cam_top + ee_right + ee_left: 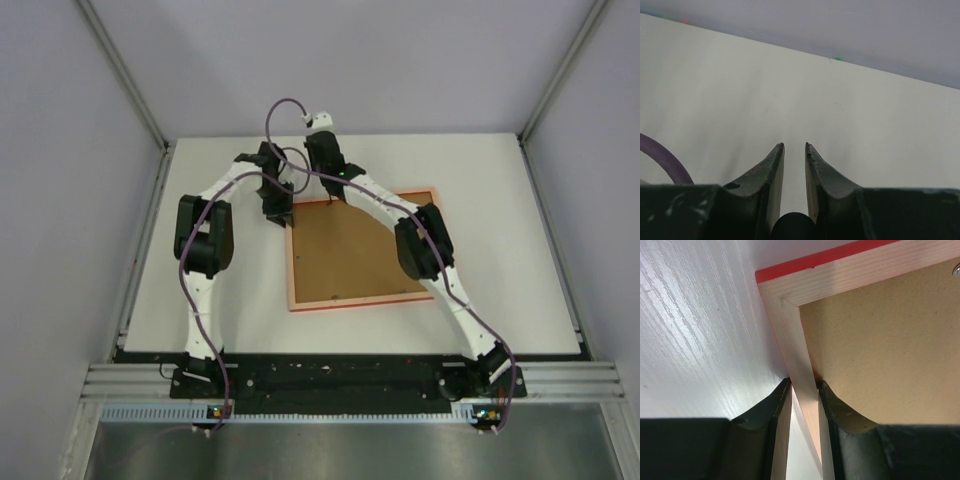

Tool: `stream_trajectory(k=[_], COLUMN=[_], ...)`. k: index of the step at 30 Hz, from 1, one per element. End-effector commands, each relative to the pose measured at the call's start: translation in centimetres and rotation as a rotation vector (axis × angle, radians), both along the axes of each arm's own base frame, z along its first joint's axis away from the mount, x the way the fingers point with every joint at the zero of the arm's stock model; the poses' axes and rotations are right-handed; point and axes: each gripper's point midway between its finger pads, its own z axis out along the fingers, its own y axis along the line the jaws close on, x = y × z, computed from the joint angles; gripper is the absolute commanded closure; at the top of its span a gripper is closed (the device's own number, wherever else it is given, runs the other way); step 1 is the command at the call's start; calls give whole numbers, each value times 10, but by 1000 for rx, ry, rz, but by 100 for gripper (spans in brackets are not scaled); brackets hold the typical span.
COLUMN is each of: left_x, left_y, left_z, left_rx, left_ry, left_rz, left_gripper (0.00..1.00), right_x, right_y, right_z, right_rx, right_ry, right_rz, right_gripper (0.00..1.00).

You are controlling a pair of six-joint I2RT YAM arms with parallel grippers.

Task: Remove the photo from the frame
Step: Release the photo frame item from the photo frame.

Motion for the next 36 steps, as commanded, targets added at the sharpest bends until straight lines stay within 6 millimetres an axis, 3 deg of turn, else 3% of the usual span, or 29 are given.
stream_trajectory(k=[1, 4, 8, 13, 20, 24, 28, 31, 36], left_x=[-9, -9, -9, -7, -4, -1, 0, -2, -2], left_y=[28, 28, 28, 29, 35, 41, 45, 46, 57], left_z=[-41, -40, -39, -32, -18, -6, -3, -6, -2], left_rx=[127, 126, 127, 126, 116, 101, 93, 96, 91], left_ry=[59, 57, 53, 36, 8, -13, -17, -6, -8], left_rz=[-21, -19, -19, -16, 2, 19, 30, 33, 53], left_gripper=[77, 77, 77, 76, 67, 61, 59, 59, 59], right_x=[-14, -31, -46, -57, -68, -64, -58, -56, -55], right_y=[23, 21, -4, -65, -175, -251, -315, -347, -372], right_z=[76, 84, 99, 113, 134, 112, 68, 49, 29], right_rx=[-33, -90, -85, -61, -14, 24, 8, -92, -241], right_ry=[-171, -174, -143, -45, -6, 68, 199, 254, 374], right_rz=[37, 55, 69, 54, -54, -175, -294, -361, -346], right_gripper=[100, 100, 100, 100, 100, 100, 100, 100, 100])
